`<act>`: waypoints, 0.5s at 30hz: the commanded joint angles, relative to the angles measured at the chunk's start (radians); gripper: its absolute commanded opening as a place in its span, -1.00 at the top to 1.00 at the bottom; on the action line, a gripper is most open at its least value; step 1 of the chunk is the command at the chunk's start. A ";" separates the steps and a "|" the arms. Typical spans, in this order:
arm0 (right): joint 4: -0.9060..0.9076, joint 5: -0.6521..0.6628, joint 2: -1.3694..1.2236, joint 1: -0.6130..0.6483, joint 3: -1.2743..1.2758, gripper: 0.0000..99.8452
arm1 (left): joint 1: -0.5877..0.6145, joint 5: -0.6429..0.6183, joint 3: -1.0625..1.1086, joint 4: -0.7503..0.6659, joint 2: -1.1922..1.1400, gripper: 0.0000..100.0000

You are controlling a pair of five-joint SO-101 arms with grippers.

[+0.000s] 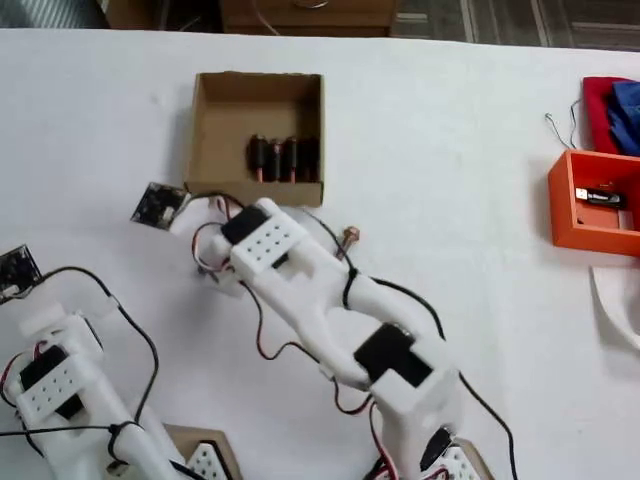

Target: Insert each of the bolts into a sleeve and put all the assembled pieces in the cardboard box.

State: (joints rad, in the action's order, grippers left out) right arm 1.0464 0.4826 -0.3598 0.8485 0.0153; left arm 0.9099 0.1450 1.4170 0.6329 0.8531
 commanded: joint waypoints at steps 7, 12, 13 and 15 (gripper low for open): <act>-0.156 0.043 -0.062 0.056 -0.005 0.57 | -0.014 0.005 -0.002 -0.017 0.009 0.89; -0.188 0.083 -0.120 0.053 -0.017 0.57 | -0.014 0.005 -0.002 -0.017 0.009 0.89; -0.186 0.092 -0.137 0.053 -0.026 0.58 | -0.014 0.005 -0.002 -0.017 0.009 0.89; -0.162 0.101 -0.162 0.053 -0.060 0.63 | -0.014 0.005 -0.002 -0.017 0.009 0.89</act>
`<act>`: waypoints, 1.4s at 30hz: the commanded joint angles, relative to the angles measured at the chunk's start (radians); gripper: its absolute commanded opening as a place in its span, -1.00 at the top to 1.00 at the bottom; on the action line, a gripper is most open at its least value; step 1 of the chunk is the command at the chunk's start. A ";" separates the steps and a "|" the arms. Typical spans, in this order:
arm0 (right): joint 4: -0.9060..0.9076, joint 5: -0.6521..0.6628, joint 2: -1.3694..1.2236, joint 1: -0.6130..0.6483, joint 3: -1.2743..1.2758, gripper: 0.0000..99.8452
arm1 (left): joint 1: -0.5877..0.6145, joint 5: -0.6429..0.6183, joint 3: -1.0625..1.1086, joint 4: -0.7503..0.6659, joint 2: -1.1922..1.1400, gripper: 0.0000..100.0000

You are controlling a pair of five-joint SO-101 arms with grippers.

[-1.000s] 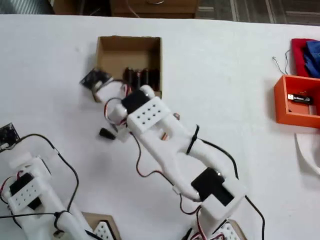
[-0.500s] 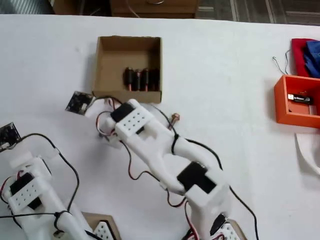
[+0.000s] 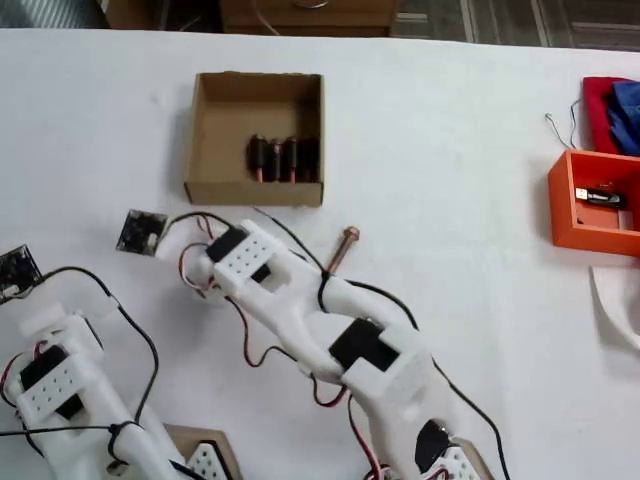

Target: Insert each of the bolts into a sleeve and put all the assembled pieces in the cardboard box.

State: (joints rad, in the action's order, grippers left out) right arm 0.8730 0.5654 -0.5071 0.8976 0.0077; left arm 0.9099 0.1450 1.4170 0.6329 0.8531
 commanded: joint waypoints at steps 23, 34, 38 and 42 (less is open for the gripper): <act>0.549 -0.164 0.102 -0.116 -0.425 0.96 | -0.014 0.005 -0.002 -0.017 0.009 0.89; 0.177 -0.229 0.535 -0.150 0.318 0.96 | -0.014 0.005 -0.002 -0.017 0.009 0.89; -0.024 -0.226 0.568 -0.139 0.534 0.96 | -0.014 0.005 -0.002 -0.017 0.009 0.89; 0.041 -0.219 0.513 -0.114 0.543 0.96 | -0.014 0.005 -0.002 -0.017 0.009 0.89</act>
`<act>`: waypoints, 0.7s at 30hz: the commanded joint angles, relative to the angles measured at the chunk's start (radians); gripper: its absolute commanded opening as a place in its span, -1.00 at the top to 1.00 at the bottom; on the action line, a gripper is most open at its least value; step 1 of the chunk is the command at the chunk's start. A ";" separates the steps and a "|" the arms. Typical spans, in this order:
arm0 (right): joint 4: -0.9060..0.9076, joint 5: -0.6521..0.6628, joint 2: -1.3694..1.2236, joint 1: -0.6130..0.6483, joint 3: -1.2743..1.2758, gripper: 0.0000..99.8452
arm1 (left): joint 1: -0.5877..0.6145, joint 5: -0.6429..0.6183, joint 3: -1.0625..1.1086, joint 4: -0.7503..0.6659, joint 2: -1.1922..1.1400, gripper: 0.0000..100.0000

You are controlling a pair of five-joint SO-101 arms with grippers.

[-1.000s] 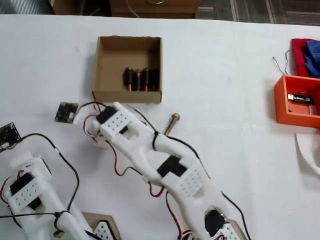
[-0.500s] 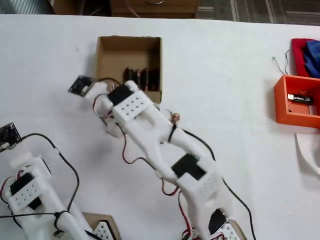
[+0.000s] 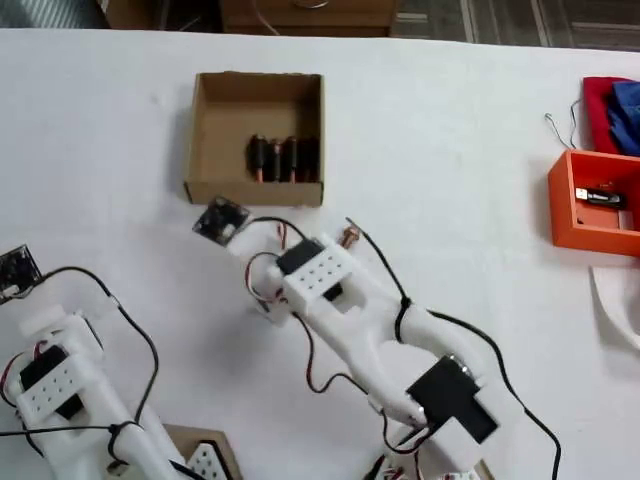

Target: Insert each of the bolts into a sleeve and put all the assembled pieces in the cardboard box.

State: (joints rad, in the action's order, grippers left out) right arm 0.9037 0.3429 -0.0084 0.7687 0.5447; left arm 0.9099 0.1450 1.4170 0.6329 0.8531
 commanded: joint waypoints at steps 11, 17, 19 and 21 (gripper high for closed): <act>0.120 0.003 -0.105 0.012 -0.066 0.68 | -0.014 0.005 -0.002 -0.017 0.009 0.89; 0.153 0.005 -0.105 0.012 -0.091 0.67 | -0.014 0.005 -0.002 -0.017 0.009 0.89; 0.153 0.005 -0.105 0.012 -0.091 0.73 | -0.014 0.005 -0.002 -0.017 0.009 0.89; 0.153 0.005 -0.107 0.012 -0.089 0.77 | -0.014 0.005 -0.002 -0.017 0.009 0.89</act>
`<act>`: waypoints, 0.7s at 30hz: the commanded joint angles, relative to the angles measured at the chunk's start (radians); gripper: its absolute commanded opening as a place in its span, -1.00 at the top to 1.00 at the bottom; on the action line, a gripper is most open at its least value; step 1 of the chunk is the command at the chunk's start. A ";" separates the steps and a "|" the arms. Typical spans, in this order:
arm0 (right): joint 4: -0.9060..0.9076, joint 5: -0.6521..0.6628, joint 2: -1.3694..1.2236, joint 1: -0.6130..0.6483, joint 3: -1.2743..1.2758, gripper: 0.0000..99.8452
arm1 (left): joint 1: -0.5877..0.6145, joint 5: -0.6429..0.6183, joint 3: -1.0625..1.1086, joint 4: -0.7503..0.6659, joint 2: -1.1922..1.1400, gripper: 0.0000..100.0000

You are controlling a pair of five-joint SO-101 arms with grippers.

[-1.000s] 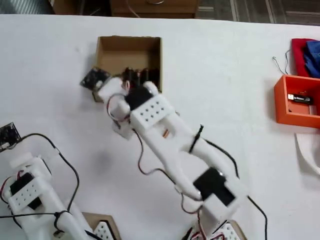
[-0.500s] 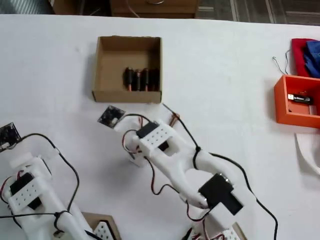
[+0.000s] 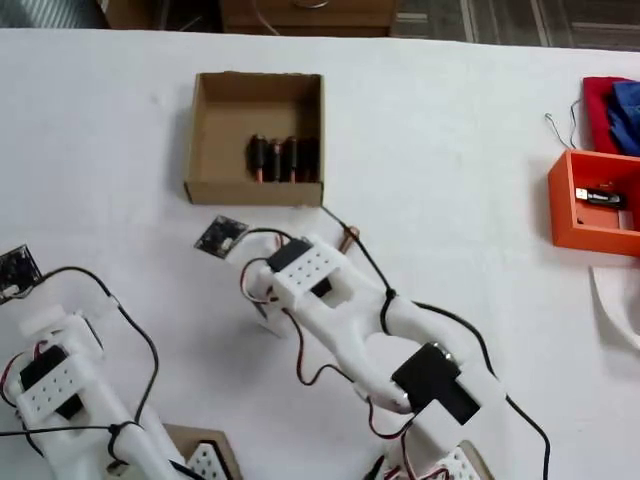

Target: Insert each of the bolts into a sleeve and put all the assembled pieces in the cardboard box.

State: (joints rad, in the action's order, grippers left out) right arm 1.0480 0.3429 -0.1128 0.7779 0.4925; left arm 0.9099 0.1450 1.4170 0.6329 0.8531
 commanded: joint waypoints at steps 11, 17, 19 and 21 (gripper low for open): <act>0.008 0.006 -0.004 0.002 -0.035 0.77 | -0.014 0.005 -0.002 -0.017 0.009 0.89; 0.036 0.006 -0.004 0.005 -0.035 0.73 | -0.014 0.005 -0.002 -0.017 0.009 0.89; 0.036 0.006 -0.004 0.005 -0.032 0.65 | -0.014 0.005 -0.002 -0.017 0.009 0.89; 0.036 0.006 -0.004 0.004 -0.032 0.60 | -0.014 0.005 -0.002 -0.017 0.009 0.89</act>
State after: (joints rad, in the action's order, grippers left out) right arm 1.0756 0.3429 -0.1189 0.7795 0.4925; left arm 0.9099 0.1450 1.4170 0.6329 0.8531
